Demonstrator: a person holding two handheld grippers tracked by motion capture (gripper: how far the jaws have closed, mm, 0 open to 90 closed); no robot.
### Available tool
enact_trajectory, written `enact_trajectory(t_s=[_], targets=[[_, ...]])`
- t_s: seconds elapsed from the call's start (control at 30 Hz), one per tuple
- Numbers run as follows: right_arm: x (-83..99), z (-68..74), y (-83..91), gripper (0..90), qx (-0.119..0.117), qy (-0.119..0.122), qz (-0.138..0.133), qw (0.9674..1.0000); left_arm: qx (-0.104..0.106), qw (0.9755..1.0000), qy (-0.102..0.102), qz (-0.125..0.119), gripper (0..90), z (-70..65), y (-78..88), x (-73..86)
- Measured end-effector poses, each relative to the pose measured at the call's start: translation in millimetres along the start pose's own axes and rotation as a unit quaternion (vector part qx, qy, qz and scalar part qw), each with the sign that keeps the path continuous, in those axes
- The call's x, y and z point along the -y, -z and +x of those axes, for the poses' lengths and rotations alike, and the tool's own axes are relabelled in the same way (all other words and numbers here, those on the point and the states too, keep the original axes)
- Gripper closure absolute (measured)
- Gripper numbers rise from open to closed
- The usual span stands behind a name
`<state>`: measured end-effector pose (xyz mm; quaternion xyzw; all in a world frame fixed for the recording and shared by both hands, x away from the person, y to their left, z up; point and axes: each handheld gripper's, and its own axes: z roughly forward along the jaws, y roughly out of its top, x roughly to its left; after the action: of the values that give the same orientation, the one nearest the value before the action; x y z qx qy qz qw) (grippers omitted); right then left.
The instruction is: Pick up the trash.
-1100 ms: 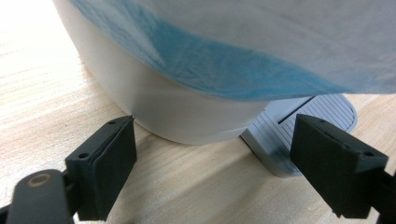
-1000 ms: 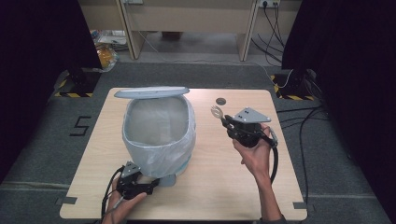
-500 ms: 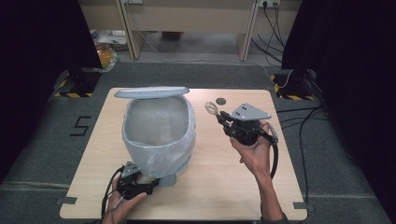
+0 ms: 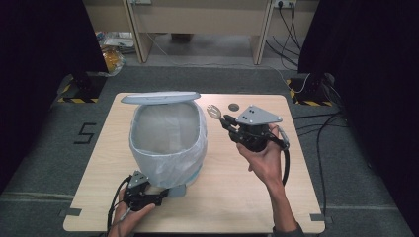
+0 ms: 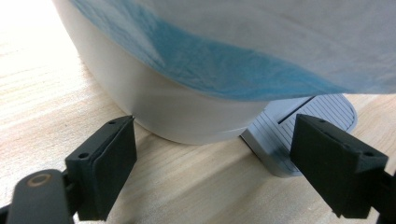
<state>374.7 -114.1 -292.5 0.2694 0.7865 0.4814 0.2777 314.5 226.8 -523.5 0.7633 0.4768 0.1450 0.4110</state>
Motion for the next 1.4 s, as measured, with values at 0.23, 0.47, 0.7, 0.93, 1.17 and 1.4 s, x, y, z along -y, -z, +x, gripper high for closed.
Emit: enact_trajectory(t_s=[0.23,0.47,0.7,0.93,1.17,1.4], targets=[[-11.1,8.1,-3.6,79.6,-0.017,0.013,-0.008,0.9997,0.000,1.0000,0.000,0.000,14.0,0.0,0.0,0.0],[-21.2,16.1,-10.2,79.7,-0.031,0.025,-0.010,0.9992,0.000,1.0000,0.000,0.000,14.1,0.0,0.0,0.0],[-29.5,24.4,-18.2,79.6,-0.043,0.031,-0.011,0.9985,0.000,1.0000,0.000,0.000,14.1,0.0,0.0,0.0],[-35.0,30.3,-26.1,79.6,-0.054,0.037,-0.012,0.9978,0.000,1.0000,0.000,0.000,14.1,0.1,-0.1,0.0],[-42.6,38.4,-38.3,79.6,-0.071,0.042,-0.014,0.9965,0.000,1.0000,0.000,0.000,14.1,0.1,0.0,0.0],[-47.2,44.0,-43.9,79.6,-0.078,0.048,-0.014,0.9957,0.000,1.0000,0.000,0.000,14.1,0.2,0.0,0.0]])
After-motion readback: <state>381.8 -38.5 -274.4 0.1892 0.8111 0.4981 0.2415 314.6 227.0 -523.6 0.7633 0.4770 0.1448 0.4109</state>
